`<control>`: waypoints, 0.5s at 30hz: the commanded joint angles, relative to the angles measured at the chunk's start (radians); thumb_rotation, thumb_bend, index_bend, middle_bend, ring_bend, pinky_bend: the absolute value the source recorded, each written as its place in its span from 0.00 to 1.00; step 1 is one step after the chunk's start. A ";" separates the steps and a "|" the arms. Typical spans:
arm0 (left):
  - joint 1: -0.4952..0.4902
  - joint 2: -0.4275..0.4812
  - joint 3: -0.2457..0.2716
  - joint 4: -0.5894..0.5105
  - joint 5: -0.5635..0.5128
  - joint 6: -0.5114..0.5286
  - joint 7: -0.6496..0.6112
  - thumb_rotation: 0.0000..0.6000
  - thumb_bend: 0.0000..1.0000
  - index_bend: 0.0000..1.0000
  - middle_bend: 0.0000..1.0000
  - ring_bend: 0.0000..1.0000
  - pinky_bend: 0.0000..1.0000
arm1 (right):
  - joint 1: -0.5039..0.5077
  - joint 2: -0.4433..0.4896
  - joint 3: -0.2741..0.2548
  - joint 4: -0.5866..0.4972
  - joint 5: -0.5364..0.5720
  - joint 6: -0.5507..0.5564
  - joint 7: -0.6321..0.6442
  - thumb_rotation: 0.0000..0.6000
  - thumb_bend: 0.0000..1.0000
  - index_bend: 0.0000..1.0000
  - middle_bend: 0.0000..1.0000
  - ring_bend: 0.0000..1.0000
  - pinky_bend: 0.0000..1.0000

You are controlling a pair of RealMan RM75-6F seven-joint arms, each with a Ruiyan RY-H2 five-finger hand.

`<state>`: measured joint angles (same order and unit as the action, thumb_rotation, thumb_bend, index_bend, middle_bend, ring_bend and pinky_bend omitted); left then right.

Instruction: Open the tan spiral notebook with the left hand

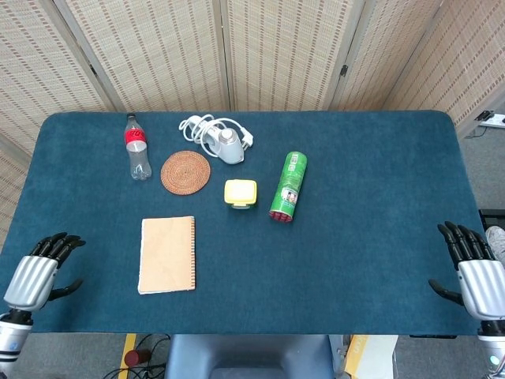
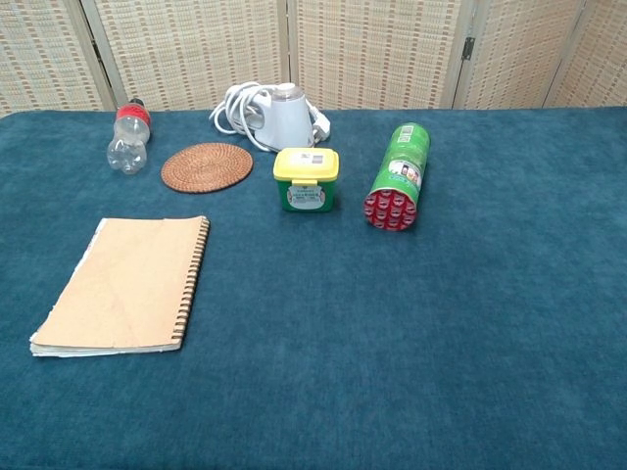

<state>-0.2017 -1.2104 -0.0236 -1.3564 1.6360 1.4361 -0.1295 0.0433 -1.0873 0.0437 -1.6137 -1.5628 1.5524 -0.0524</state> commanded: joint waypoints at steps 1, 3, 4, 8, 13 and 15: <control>-0.053 -0.043 0.004 0.092 0.051 -0.018 -0.085 1.00 0.25 0.28 0.25 0.17 0.22 | -0.003 0.005 -0.002 -0.006 -0.006 0.006 0.001 1.00 0.16 0.00 0.09 0.07 0.11; -0.077 -0.074 0.006 0.153 0.069 -0.022 -0.134 1.00 0.26 0.29 0.25 0.17 0.22 | -0.007 0.010 -0.003 -0.011 -0.012 0.014 0.001 1.00 0.16 0.00 0.09 0.07 0.11; -0.087 -0.089 0.008 0.185 0.077 -0.025 -0.150 1.00 0.26 0.29 0.25 0.17 0.22 | -0.009 0.012 -0.004 -0.013 -0.014 0.017 0.001 1.00 0.16 0.00 0.09 0.07 0.11; -0.136 -0.156 0.026 0.326 0.119 -0.036 -0.223 1.00 0.26 0.30 0.25 0.17 0.22 | -0.017 0.023 -0.006 -0.028 -0.021 0.029 -0.006 1.00 0.16 0.00 0.09 0.07 0.11; -0.186 -0.239 0.046 0.487 0.163 -0.024 -0.293 1.00 0.26 0.30 0.25 0.17 0.22 | -0.024 0.033 -0.007 -0.043 -0.031 0.043 -0.009 1.00 0.16 0.00 0.09 0.07 0.11; -0.202 -0.278 0.055 0.562 0.175 -0.017 -0.320 1.00 0.26 0.30 0.25 0.17 0.22 | -0.026 0.035 -0.009 -0.047 -0.034 0.044 -0.012 1.00 0.16 0.00 0.09 0.07 0.11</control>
<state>-0.3675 -1.4278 0.0137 -0.8845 1.7797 1.4111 -0.3997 0.0180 -1.0527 0.0355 -1.6601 -1.5961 1.5958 -0.0638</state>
